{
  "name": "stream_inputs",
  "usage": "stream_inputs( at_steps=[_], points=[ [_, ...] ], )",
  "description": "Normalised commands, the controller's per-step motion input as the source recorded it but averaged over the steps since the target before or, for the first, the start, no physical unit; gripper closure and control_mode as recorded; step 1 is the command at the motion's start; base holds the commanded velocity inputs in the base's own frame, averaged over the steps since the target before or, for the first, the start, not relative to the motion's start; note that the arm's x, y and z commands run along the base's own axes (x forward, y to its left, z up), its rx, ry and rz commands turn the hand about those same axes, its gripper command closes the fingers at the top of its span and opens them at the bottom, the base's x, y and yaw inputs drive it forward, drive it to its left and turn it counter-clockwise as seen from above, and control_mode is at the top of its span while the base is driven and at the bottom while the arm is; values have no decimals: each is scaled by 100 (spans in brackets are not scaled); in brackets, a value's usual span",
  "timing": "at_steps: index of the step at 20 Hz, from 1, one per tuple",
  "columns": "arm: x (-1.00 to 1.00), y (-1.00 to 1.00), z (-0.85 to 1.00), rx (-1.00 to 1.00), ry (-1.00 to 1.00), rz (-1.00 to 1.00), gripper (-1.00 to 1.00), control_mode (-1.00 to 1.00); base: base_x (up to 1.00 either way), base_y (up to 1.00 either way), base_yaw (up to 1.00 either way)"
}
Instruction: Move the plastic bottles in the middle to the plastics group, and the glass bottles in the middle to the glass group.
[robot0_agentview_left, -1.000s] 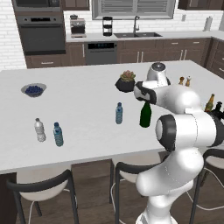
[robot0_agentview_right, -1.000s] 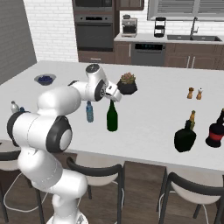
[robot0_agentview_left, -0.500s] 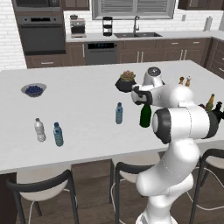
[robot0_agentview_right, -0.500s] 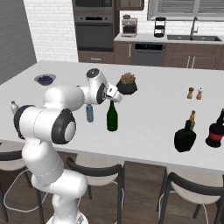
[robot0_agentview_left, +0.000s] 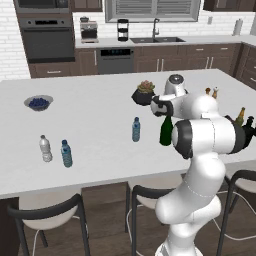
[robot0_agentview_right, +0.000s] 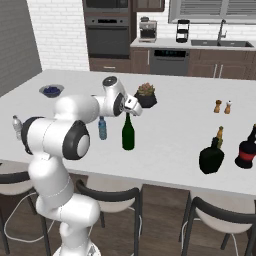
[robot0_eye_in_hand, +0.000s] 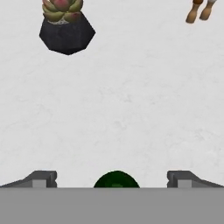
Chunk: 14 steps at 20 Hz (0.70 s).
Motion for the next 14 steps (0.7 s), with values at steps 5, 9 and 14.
stream_inputs(
  at_steps=[5,9,14],
  points=[
    [12,-6,-13,-2,0,0,-100,-100,0,0,0],
    [4,0,-13,-3,0,0,-100,-100,0,0,0],
    [0,0,-15,-2,0,0,100,-100,0,0,0]
  ],
)
